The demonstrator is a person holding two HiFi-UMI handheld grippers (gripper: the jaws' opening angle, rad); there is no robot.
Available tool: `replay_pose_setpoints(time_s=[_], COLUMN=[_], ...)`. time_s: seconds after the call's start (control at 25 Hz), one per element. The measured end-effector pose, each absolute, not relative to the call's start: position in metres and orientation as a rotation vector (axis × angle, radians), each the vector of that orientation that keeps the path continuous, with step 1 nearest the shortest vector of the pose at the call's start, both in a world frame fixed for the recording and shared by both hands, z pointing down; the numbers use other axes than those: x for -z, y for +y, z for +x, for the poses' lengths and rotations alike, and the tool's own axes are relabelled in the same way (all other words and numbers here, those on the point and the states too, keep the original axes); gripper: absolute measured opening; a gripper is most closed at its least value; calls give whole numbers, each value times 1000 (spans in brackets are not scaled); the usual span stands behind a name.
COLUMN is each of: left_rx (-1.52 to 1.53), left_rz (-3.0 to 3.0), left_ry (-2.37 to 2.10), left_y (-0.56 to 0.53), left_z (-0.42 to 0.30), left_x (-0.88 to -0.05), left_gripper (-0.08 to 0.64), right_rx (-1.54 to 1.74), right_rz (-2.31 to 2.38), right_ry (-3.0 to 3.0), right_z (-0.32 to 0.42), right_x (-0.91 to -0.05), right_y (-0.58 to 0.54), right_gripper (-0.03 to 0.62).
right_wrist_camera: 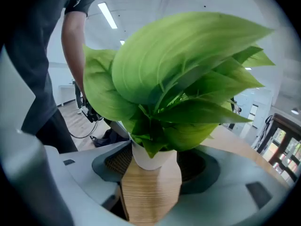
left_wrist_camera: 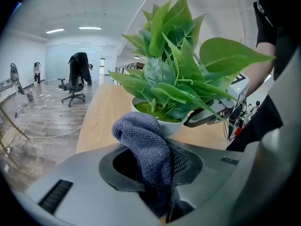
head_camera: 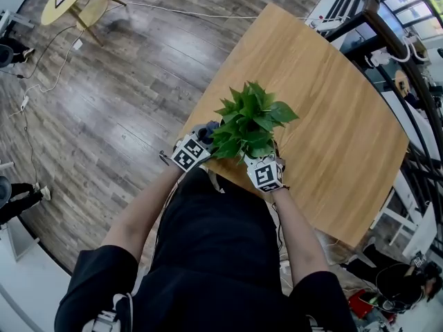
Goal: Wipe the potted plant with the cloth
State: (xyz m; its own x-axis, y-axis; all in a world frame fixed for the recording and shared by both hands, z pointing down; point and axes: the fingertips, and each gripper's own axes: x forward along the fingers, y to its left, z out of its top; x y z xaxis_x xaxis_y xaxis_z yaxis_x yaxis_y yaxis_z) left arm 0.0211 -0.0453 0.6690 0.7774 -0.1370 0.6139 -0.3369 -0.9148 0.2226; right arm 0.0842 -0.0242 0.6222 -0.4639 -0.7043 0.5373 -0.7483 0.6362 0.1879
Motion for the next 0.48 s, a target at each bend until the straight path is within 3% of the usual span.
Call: replay_pose_setpoints(time_s=[0.48], left_rx=[-886], left_rz=[2598], left_ry=[-309], left_y=[-17], left_z=[24], left_x=[-670], left_gripper=[143], right_rx=[-148], right_rz=[1213], right_ry=[-2245], right_z=[80], right_x=[-622], right_y=[-22], right_gripper=[275])
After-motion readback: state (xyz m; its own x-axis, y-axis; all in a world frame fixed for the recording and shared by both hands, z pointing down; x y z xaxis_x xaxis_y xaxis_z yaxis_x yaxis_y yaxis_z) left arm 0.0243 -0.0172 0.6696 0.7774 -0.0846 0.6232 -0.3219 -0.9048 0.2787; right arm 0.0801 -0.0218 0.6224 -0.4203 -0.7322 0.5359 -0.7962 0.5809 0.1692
